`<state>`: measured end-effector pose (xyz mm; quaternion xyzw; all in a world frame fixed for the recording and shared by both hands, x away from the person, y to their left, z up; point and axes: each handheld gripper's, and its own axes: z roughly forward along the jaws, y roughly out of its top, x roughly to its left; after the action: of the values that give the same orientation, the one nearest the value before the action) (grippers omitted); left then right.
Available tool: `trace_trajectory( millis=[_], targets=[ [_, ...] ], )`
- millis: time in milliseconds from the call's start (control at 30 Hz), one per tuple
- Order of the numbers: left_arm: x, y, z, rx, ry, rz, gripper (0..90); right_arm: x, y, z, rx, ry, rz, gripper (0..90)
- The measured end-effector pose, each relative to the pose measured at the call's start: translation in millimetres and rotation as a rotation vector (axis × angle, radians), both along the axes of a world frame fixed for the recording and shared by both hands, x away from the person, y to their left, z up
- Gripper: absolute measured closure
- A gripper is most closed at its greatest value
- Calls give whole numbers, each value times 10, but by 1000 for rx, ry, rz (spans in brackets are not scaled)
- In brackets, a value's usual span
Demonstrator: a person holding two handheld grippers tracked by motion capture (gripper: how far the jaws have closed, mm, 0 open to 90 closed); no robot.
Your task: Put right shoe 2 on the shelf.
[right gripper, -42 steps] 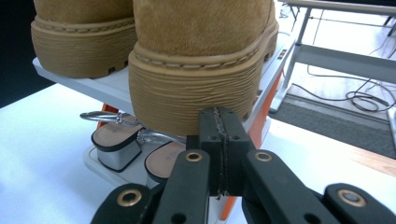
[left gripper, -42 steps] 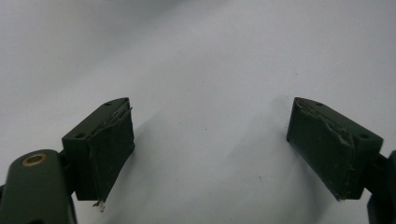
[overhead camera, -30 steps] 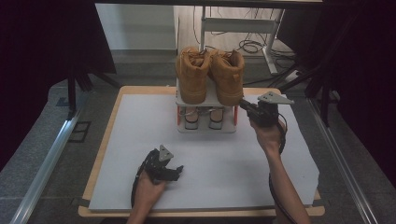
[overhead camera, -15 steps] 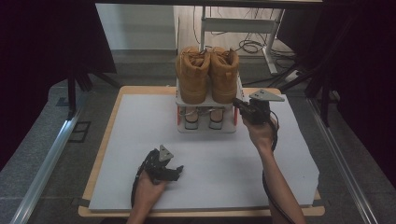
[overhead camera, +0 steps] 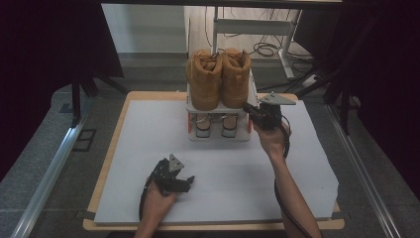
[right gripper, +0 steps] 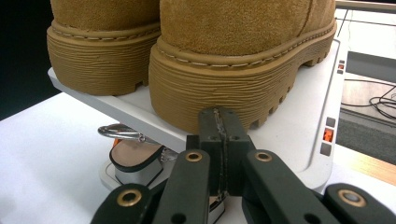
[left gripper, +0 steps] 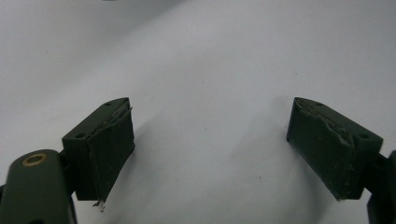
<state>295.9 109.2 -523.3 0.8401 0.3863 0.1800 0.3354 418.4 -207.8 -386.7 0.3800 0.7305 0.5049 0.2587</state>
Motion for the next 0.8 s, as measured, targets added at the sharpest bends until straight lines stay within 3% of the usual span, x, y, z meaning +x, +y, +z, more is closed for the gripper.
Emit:
trace_trajectory(
  millis=[167,600,800],
  targets=[
    [0,0,0,0,0,0,148,-12,4,2,-4,-4,30,779],
    [-3,-2,0,2,-2,1,148,-104,-13,51,-40,-36,26,593],
    [-2,-2,0,2,-3,1,148,-134,-5,41,-83,-52,37,461]
  ],
)
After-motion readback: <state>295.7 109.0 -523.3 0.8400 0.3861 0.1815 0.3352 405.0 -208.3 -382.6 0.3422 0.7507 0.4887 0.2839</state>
